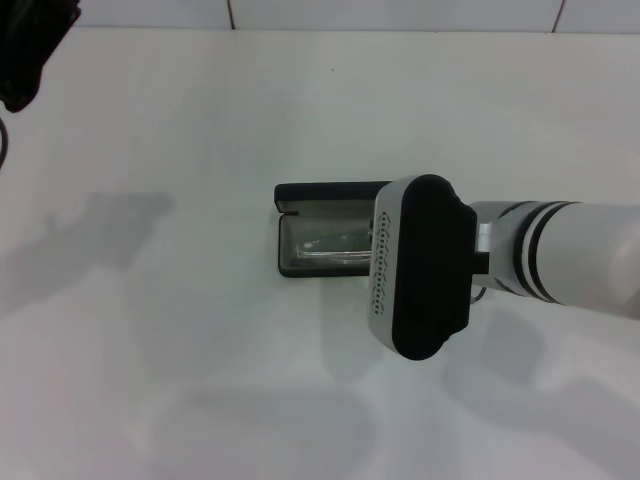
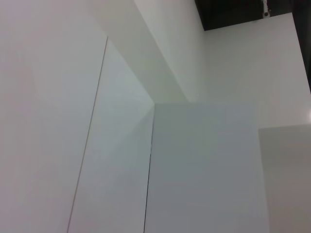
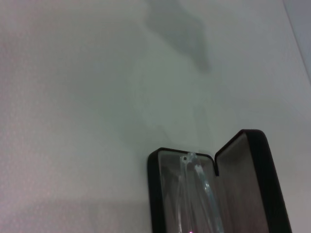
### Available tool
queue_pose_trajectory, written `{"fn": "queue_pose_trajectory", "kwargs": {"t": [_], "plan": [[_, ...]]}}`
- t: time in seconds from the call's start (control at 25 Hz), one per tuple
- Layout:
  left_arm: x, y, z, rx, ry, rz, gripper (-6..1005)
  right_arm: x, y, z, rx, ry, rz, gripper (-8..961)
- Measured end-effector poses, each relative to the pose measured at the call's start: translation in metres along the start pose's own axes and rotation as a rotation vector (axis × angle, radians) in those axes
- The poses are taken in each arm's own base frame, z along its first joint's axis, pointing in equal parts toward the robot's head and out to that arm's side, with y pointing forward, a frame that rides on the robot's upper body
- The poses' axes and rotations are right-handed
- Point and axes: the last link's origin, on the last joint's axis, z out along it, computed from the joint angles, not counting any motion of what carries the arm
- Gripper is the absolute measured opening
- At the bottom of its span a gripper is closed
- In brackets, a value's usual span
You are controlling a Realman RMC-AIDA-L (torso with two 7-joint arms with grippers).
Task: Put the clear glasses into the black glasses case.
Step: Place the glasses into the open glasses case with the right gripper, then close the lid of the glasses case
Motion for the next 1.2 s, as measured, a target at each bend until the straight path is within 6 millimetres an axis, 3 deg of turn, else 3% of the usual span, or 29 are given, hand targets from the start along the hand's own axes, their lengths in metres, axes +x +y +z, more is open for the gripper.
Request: {"fn": "queue_pose_trajectory", "kwargs": {"t": [0.64,0.96,1.2], "plan": [[-0.0016,0.0003,-0.0013,0.005,0.002,-0.006,73,-0.0005,0.0001,0.0003,0.008,-0.003,-0.011,64],[-0.0009,-0.0008,-0.0008,0.006,0.002,-0.004,73,0.0004,-0.0017,-0.0001,0.020,0.005,-0.024,154],[-0.0005,-0.0014,-0.0013,0.008,0.002,-0.003,73,-0.0014,-0.0022,-0.0023,0.029,-0.004,-0.024,163]]}}
